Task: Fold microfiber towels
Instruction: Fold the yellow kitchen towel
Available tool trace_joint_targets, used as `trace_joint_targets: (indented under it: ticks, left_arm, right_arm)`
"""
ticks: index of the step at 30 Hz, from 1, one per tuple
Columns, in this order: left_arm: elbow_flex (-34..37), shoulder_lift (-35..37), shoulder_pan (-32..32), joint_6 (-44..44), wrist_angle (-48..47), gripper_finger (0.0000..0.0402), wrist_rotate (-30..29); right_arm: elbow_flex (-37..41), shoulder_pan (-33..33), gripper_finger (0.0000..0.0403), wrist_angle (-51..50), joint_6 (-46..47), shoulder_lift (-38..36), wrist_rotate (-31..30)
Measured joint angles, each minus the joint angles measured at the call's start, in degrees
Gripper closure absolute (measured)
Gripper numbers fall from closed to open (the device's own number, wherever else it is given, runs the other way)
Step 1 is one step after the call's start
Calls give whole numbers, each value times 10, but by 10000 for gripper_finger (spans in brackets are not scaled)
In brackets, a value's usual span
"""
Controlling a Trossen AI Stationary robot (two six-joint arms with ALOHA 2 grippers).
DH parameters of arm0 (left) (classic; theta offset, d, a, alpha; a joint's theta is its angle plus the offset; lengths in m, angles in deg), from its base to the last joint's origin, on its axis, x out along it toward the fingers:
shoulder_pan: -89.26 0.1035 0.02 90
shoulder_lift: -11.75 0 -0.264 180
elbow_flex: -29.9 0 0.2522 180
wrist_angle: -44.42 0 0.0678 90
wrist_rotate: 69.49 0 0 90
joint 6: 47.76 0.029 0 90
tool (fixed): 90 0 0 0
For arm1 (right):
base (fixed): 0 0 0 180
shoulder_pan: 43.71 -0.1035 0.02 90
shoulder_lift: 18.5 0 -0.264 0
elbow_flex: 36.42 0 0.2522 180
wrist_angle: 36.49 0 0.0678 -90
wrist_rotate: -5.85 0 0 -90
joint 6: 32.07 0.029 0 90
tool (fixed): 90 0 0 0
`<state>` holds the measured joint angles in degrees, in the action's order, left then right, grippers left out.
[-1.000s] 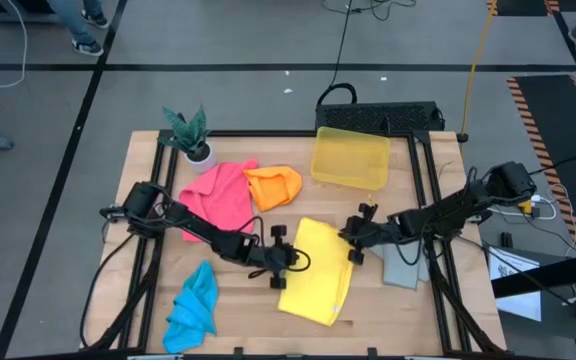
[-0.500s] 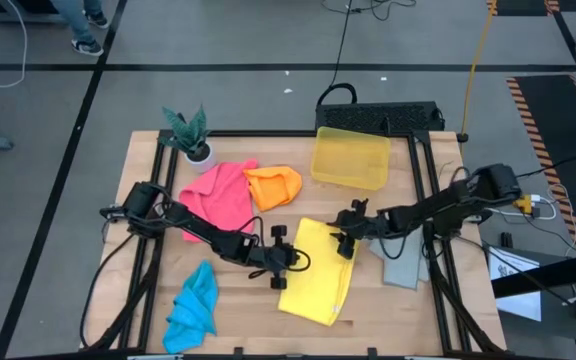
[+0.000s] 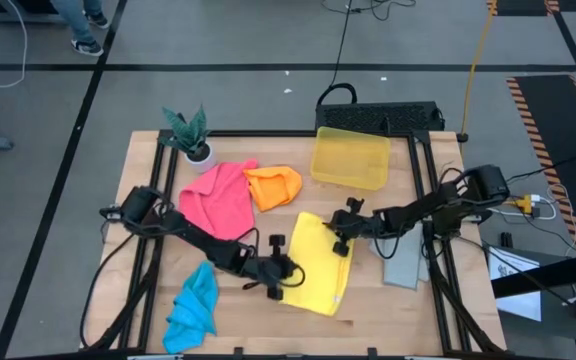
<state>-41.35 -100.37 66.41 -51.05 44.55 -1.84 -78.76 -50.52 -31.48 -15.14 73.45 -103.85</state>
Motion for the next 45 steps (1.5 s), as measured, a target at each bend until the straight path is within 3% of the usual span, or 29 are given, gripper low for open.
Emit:
trace_joint_targets:
  ticks: [7,12,21,26,31,37,41,45]
  left_arm:
    - [0,-9,-23,-20,-6,397,5]
    - [0,-36,-11,-35,3,389,12]
    - [-2,-64,28,-65,43,398,11]
    - [-2,-62,32,-60,40,383,11]
    - [-1,-49,14,-39,18,391,7]
    - [2,16,-15,-34,-43,390,3]
    - [2,55,-40,-59,-106,382,0]
    - [1,50,-64,-73,-92,392,-2]
  right_arm:
    - [1,-22,400,-10,-28,-84,-58]
    - [-9,-63,401,-13,-35,-108,-61]
    - [-103,-154,402,-53,-51,-38,-90]
    - [-150,-186,402,-83,-61,-6,-103]
    - [-177,-207,402,-106,-47,30,-105]
    - [-192,-210,402,-115,-38,78,-73]
    - [-199,-210,402,-158,-25,85,-73]
    - [-204,-211,403,-173,-25,61,-86]
